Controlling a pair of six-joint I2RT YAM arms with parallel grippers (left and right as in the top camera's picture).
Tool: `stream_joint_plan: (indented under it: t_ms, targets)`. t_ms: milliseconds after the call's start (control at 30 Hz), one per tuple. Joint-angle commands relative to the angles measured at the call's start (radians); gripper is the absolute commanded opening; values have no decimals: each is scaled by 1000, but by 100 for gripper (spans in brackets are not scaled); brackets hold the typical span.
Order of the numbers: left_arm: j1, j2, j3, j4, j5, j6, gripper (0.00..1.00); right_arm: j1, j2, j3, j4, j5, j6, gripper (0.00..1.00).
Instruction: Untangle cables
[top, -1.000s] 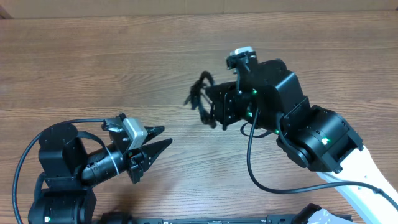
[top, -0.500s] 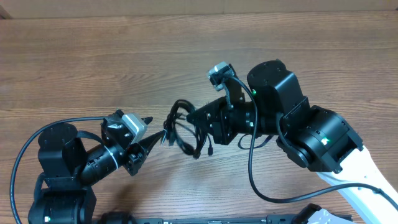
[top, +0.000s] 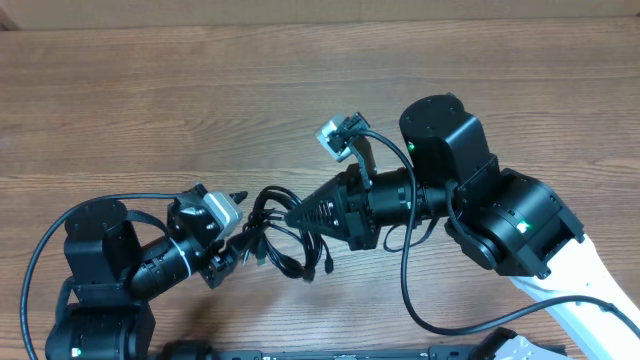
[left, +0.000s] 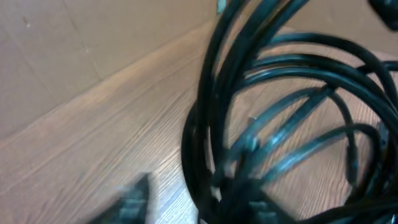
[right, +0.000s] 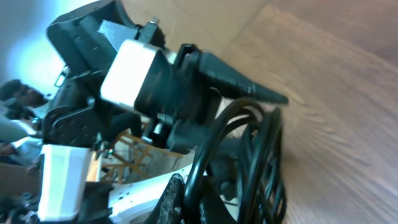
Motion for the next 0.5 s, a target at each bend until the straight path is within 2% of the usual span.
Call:
stream_joint_plan:
  t_ms: [0, 33, 233, 467]
  targets:
    - [-2, 11, 0, 2, 11, 35, 9, -2, -24, 47, 13, -80, 11, 4]
    - [-2, 18, 0, 2, 8, 34, 4, -2, -24, 46, 13, -79, 11, 4]
    - [-2, 50, 0, 1, -6, 33, 4, -32, -24, 46, 3, 48, 11, 4]
    - [-2, 55, 0, -3, -7, 26, 4, -189, -23, 46, -80, 251, 2, 4]
